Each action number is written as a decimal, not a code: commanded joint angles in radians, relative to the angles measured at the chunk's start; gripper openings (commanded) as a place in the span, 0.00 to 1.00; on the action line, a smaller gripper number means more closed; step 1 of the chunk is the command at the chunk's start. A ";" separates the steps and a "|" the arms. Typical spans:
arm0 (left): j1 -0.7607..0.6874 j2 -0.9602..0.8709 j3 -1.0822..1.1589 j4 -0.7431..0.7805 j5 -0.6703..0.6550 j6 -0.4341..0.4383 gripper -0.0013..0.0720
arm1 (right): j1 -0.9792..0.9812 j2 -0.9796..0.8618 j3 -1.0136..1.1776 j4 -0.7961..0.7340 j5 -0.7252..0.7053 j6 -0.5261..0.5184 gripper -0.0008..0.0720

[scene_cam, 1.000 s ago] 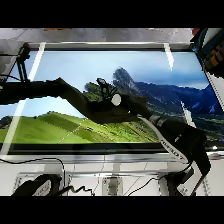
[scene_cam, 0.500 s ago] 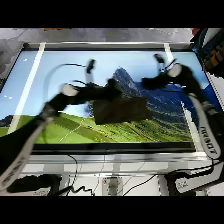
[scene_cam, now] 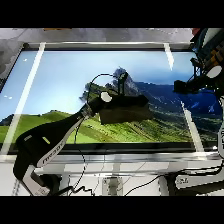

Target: Fold the clothes and pants, and hang the long-sleeved shirts on hangers.

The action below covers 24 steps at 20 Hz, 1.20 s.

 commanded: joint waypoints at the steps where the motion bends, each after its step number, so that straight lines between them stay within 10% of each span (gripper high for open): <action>1: 0.063 0.023 0.016 -0.002 -0.103 -0.009 0.99 | -0.064 -0.029 -0.110 0.101 -0.014 -0.178 0.03; 3: 0.121 0.056 0.016 0.002 -0.166 0.037 0.99 | -0.085 -0.069 -0.179 0.291 0.011 -0.254 0.09; 5: 0.169 0.081 0.016 0.022 -0.238 0.115 0.99 | -0.074 -0.111 -0.223 0.419 -0.003 -0.252 0.91; 6: 0.187 0.090 0.016 0.048 -0.276 0.129 0.99 | -0.057 -0.138 -0.226 0.434 -0.004 -0.235 0.98; 14: 0.265 0.097 0.016 0.109 -0.521 0.129 0.99 | 0.156 -0.252 -0.212 0.441 -0.076 -0.270 0.95; 18: 0.291 0.097 0.016 0.114 -0.525 0.137 0.99 | 0.257 -0.271 -0.209 0.445 -0.082 -0.326 0.72; 20: 0.325 0.099 0.016 0.117 -0.534 0.136 0.99 | 0.292 -0.269 -0.205 0.444 -0.106 -0.330 0.22; 21: 0.342 0.103 0.016 0.128 -0.552 0.136 0.99 | 0.298 -0.266 -0.193 0.444 -0.111 -0.331 0.12; 24: 0.383 0.162 0.016 0.293 -0.630 0.096 0.98 | 0.275 -0.222 -0.124 0.440 -0.124 -0.329 0.04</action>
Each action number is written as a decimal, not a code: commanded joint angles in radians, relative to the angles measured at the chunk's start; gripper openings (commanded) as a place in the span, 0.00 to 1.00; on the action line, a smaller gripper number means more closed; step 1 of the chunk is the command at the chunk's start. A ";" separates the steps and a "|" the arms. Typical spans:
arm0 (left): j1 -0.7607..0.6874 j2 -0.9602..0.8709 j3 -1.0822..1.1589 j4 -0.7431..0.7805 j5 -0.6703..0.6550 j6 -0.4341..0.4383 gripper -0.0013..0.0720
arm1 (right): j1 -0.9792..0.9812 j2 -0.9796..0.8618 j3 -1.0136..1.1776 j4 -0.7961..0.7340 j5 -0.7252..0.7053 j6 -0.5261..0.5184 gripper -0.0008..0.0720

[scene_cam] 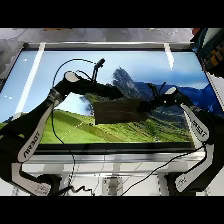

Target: Fold the clothes and pants, and hang the long-sleeved shirts on hangers.

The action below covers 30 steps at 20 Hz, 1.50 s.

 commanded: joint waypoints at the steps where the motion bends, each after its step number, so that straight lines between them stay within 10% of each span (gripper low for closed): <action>1: 0.043 0.074 0.001 0.233 -0.077 -0.075 0.98 | -0.020 0.058 0.066 0.018 -0.037 0.004 0.03; 8: 0.049 0.396 0.001 0.843 -0.076 -0.225 0.81 | -0.332 0.317 0.089 -0.122 -0.170 0.315 0.03; 15: 0.049 0.570 0.001 0.865 -0.077 -0.225 0.81 | -0.721 0.470 0.089 -0.542 -0.024 0.689 0.03; 23: 0.049 0.559 0.000 0.862 -0.076 -0.225 0.81 | -1.024 0.479 0.054 -0.753 0.275 0.719 0.03; 24: 0.049 0.555 0.000 0.862 -0.076 -0.225 0.81 | -1.044 0.479 0.047 -0.753 0.294 0.719 0.07; 27: 0.049 0.551 0.000 0.862 -0.076 -0.225 0.81 | -1.064 0.480 0.040 -0.753 0.306 0.714 0.91; 30: 0.049 0.551 0.000 0.862 -0.076 -0.225 0.81 | -1.050 0.480 0.040 -0.734 0.294 0.708 0.81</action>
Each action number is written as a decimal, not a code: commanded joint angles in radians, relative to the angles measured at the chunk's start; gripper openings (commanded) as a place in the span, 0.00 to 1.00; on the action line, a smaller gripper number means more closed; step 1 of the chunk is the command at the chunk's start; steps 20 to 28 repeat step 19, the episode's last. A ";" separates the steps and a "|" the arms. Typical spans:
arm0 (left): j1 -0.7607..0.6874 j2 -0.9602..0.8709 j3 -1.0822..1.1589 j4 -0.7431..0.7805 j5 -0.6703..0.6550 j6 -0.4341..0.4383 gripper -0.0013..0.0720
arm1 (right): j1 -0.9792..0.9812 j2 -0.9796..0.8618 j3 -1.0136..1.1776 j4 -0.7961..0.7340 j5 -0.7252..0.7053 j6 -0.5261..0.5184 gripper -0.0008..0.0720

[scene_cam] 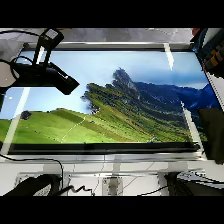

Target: Fold the clothes and pants, and hang the long-sleeved shirts on hangers.

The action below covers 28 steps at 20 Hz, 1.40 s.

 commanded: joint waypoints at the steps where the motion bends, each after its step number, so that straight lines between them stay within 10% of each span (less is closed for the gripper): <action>1: 0.001 -0.001 0.000 0.000 0.000 0.000 0.81 | 0.007 0.001 -0.003 0.004 0.006 -0.005 0.62; 5: 0.001 -0.001 0.000 0.000 0.000 0.000 0.81 | 0.128 0.001 -0.003 0.056 -0.050 -0.081 0.03; 18: 0.001 -0.001 0.000 0.000 0.000 0.000 0.81 | 0.939 0.003 -0.003 0.010 -0.182 -0.292 0.03; 28: 0.001 -0.001 0.000 0.000 0.000 0.000 0.81 | 0.972 0.003 -0.003 0.010 -0.180 -0.290 0.03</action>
